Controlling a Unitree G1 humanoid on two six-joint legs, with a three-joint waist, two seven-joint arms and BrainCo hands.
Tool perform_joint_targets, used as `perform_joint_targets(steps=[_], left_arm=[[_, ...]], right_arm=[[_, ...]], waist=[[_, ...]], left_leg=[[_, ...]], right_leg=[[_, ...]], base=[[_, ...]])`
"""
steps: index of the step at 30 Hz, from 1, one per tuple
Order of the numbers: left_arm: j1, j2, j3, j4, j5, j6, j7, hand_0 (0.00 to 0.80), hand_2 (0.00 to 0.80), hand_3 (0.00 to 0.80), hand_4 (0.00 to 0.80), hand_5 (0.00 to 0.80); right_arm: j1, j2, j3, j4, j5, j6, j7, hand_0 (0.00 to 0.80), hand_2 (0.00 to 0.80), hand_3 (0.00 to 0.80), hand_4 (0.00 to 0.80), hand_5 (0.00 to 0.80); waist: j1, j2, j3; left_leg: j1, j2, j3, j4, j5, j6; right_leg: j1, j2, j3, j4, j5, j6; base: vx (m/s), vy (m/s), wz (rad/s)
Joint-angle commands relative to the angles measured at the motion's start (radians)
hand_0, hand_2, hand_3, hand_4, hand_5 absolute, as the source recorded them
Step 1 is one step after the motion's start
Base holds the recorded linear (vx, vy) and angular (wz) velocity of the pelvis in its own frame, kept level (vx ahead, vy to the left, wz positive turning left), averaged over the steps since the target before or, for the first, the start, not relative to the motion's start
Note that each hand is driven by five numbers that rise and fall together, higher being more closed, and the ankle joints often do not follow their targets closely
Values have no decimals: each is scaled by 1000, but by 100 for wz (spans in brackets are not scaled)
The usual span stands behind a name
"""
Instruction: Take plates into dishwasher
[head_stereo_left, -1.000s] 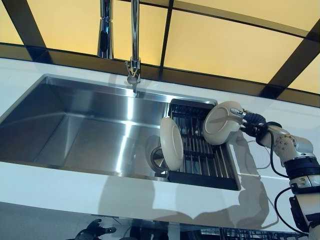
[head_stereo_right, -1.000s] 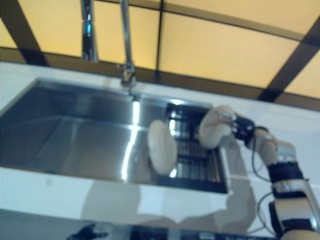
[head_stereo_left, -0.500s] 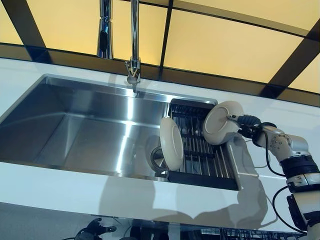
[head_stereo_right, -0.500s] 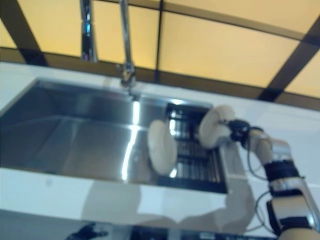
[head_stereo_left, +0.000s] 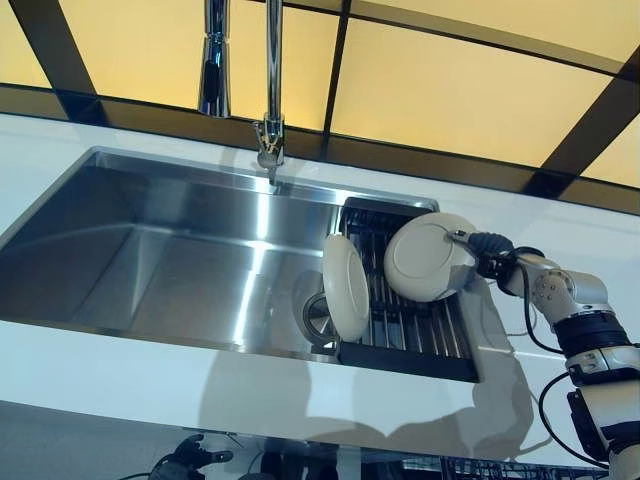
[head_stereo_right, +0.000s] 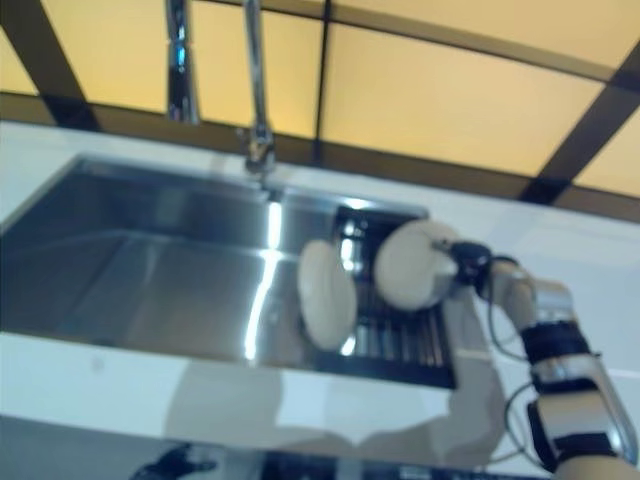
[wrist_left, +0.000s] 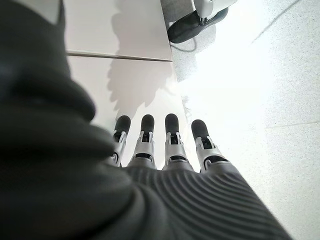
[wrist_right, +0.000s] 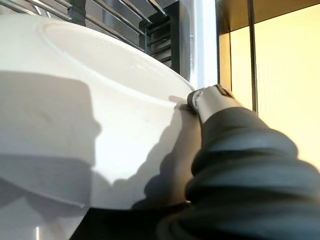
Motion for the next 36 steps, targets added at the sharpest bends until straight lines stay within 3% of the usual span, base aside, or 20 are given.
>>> perform_joint_targets(steps=[1, 11, 21, 29, 36], left_arm=[[-40, 9, -49, 12, -3, -3, 7, 0, 0, 0, 0, 0], [-31, 9, -46, 14, -1, -12, 6, 0, 0, 0, 0, 0], [-12, 7, -34, 14, 7, -28, 9, 0, 0, 0, 0, 0], [-8, -4, -31, 47, 19, -56, 9, 0, 0, 0, 0, 0], [-11, -24, -41, 87, 28, -80, 11, 0, 0, 0, 0, 0]], right_arm=[[-82, 2, 25, 13, -6, -34, 1, 800, 800, 800, 800, 800], [-74, 7, 5, -57, 52, -137, 21, 800, 800, 800, 800, 800], [1, 55, -74, -306, 208, -331, 20, 800, 800, 800, 800, 800], [37, 218, -158, -589, 424, -579, 63, 800, 800, 800, 800, 800], [53, 349, -173, -780, 450, -711, 74, 800, 800, 800, 800, 800]], waist=[[40, 40, -27], [39, 40, -27], [27, 43, -24], [19, 50, -35], [21, 61, -49]], left_leg=[[44, -7, -1, 3, -139, 37], [46, -7, -4, 3, -137, 34], [42, -7, -4, 3, -138, 34], [41, -9, 0, 3, -142, 41], [39, -13, 1, 3, -147, 49]], right_leg=[[-76, -17, -24, 174, -87, 49], [-71, -15, -25, 170, -91, 46], [-77, -16, -26, 174, -85, 50], [-85, -19, -23, 183, -80, 60], [-91, -26, -23, 193, -79, 66]], base=[[0, 0, 0], [0, 0, 0], [0, 1, 1], [0, 0, 0], [21, 24, 1]])
